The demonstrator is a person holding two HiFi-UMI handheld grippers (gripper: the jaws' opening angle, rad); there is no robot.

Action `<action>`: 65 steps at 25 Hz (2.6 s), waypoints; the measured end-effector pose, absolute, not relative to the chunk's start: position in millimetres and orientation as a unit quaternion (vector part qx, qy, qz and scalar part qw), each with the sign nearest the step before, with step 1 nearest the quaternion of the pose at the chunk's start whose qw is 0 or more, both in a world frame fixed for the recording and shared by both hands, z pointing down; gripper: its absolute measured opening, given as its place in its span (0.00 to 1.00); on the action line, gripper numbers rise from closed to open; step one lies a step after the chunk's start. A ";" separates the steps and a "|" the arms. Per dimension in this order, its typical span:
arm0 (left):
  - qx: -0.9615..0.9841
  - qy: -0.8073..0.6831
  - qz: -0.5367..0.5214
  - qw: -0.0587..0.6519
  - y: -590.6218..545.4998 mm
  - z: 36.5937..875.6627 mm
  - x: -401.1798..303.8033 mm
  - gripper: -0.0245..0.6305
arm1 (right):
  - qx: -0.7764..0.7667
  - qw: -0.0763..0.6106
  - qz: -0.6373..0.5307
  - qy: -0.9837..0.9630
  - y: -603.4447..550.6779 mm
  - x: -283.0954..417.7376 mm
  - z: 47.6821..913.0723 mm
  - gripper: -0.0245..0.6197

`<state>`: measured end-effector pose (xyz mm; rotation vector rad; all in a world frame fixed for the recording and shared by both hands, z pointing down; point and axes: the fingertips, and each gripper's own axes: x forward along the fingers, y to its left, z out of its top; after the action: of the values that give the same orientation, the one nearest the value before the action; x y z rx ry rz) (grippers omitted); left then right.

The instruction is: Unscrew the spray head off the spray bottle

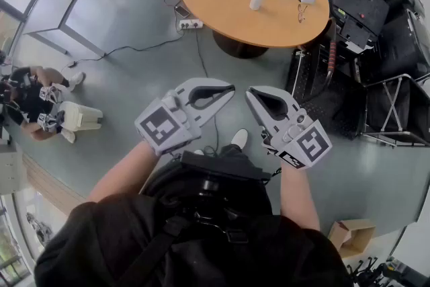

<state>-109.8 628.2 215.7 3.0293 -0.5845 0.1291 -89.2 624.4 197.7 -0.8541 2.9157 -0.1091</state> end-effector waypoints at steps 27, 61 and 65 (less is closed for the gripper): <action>0.966 -0.248 0.030 0.063 476.8 220.2 91.3 0.05 | -0.223 0.044 -0.031 0.973 477.2 104.2 211.3 0.08; 0.981 -0.186 0.032 0.035 230.1 237.2 -10.3 0.05 | -0.306 0.010 -0.035 0.951 229.8 9.5 231.6 0.08; 0.984 -0.170 0.035 0.035 200.3 238.7 -32.4 0.05 | -0.322 0.008 -0.040 0.946 200.8 -11.3 234.7 0.08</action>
<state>-32.4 200.3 238.7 3.0259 -0.5214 0.1090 -11.3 200.8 234.7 -1.0073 2.9566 -0.1253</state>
